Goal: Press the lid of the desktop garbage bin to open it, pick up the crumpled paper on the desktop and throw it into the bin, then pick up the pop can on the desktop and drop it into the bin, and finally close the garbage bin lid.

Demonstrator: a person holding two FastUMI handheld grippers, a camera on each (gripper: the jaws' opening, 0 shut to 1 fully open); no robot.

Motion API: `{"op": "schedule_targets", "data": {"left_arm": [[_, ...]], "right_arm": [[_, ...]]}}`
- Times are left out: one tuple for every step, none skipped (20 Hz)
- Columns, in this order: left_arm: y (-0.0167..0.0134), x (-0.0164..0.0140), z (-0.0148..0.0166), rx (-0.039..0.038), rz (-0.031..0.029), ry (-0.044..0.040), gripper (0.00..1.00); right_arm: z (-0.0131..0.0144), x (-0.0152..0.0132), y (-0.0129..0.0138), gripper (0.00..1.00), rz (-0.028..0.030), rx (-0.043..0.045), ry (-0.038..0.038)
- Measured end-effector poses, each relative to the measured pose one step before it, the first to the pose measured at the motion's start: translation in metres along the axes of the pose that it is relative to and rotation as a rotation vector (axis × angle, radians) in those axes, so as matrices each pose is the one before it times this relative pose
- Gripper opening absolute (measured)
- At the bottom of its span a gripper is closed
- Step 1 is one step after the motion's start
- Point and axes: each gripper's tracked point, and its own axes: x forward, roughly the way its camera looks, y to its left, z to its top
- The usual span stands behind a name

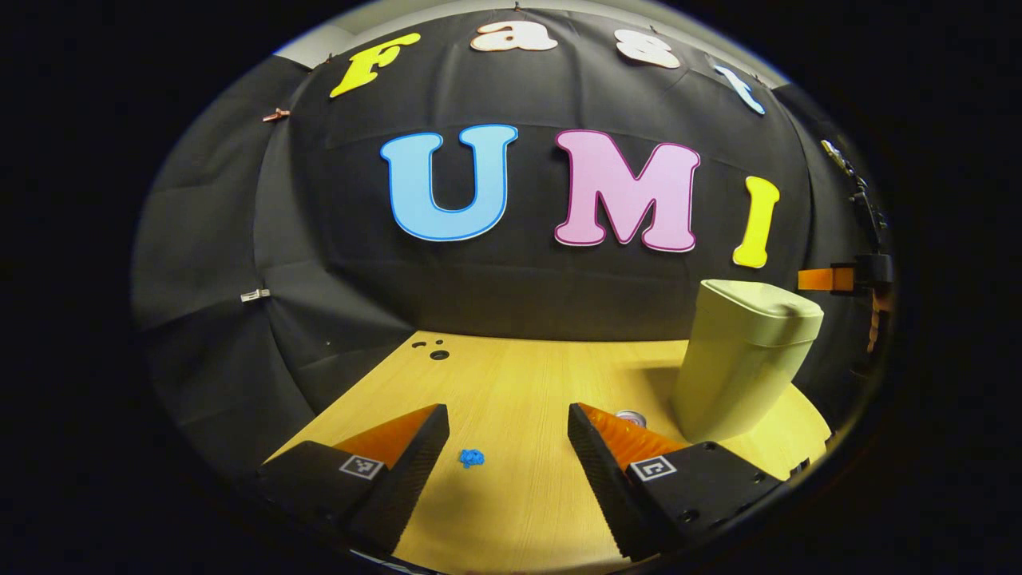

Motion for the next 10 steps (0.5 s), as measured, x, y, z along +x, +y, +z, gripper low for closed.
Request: {"op": "schedule_targets", "data": {"left_arm": [[0.00142,-0.00046,-0.00118,-0.00097,0.00569,0.003,0.96],[0.0011,0.00084,-0.00012,-0.00184,0.00495,0.00276,0.96],[0.00034,0.00009,-0.00202,-0.00123,0.00329,0.00145,0.96],[0.00002,0.00046,0.00004,0.00109,0.0032,0.0019,0.96],[0.00071,0.00017,-0.00042,0.00219,0.00372,0.00046,0.96],[0.00042,-0.00025,0.0012,0.00201,0.00279,0.00023,0.96],[0.00081,0.00094,-0.00129,0.00024,0.00268,0.00097,0.96],[-0.00007,0.00087,0.00017,-0.00071,0.00178,0.00154,0.96],[0.00014,0.00003,-0.00122,-0.00062,0.00115,0.00123,0.96],[0.00038,0.00041,-0.00044,-0.00101,0.002,0.00161,0.96]], "right_arm": [[-0.00197,0.00496,-0.00304,0.05,-0.00526,-0.00089,0.01113],[-0.00306,0.00419,-0.00393,0.1,-0.00578,0.00266,0.01314],[-0.00377,0.00387,-0.00247,0.05,-0.00331,0.00599,0.015],[-0.00228,0.00375,-0.00165,0.05,-0.00378,0.00406,0.01198],[-0.0038,0.00285,-0.00189,0.05,-0.00343,-0.00017,0.01083],[-0.0037,0.00295,-0.00177,0.03,-0.00297,-0.00276,0.01119],[-0.00236,0.00008,-0.00108,0.0,-0.00343,-0.00004,0.00585],[-0.00367,0.0011,-0.00048,0.05,-0.00016,0.00074,0.00814],[-0.00381,-0.00083,0.0006,0.05,0.00079,-0.0018,0.00375],[0.00331,0.0026,0.00028,0.05,-0.00191,-0.00597,-0.00901]]}}
